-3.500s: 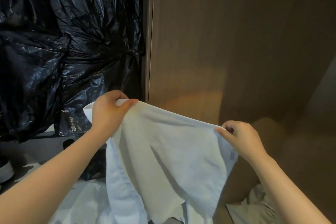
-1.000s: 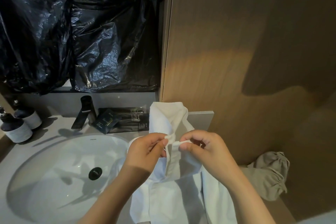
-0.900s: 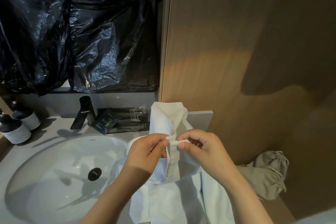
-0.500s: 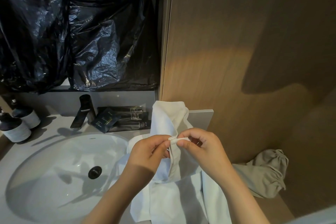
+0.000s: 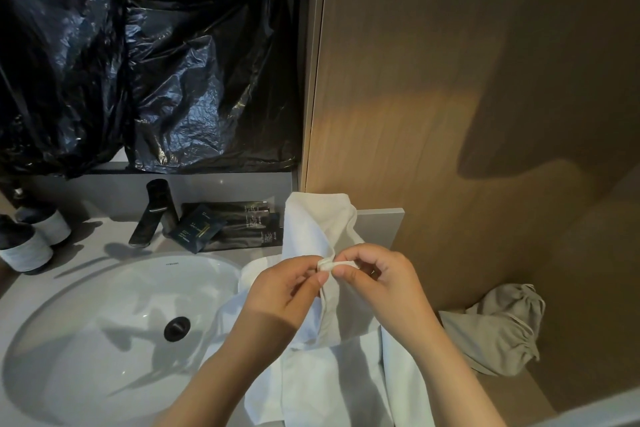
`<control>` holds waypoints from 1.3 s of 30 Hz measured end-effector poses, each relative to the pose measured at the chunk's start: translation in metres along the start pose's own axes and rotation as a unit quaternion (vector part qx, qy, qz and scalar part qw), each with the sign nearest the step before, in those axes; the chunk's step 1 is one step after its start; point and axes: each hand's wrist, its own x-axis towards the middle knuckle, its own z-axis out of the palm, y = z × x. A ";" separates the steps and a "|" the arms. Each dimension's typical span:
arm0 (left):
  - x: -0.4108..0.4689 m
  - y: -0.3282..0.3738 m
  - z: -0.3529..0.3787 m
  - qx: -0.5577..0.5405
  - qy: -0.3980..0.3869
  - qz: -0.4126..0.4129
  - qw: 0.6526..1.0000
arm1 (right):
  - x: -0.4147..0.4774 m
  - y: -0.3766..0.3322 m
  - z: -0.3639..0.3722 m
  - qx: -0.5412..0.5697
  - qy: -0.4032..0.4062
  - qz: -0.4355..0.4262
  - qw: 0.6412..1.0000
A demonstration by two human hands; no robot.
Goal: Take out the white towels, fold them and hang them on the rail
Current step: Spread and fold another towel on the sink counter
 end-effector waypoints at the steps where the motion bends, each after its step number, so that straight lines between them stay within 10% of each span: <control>1: 0.000 0.000 0.000 0.003 0.000 0.002 1.000 | 0.000 0.000 0.000 -0.001 0.002 0.000 1.000; 20: 0.054 0.024 -0.044 0.088 0.226 0.057 0.968 | 0.009 0.024 -0.032 -0.102 -0.022 0.001 0.995; 39: 0.131 0.043 -0.100 0.133 0.280 0.066 0.948 | 0.024 0.069 -0.106 -0.246 -0.010 0.026 0.969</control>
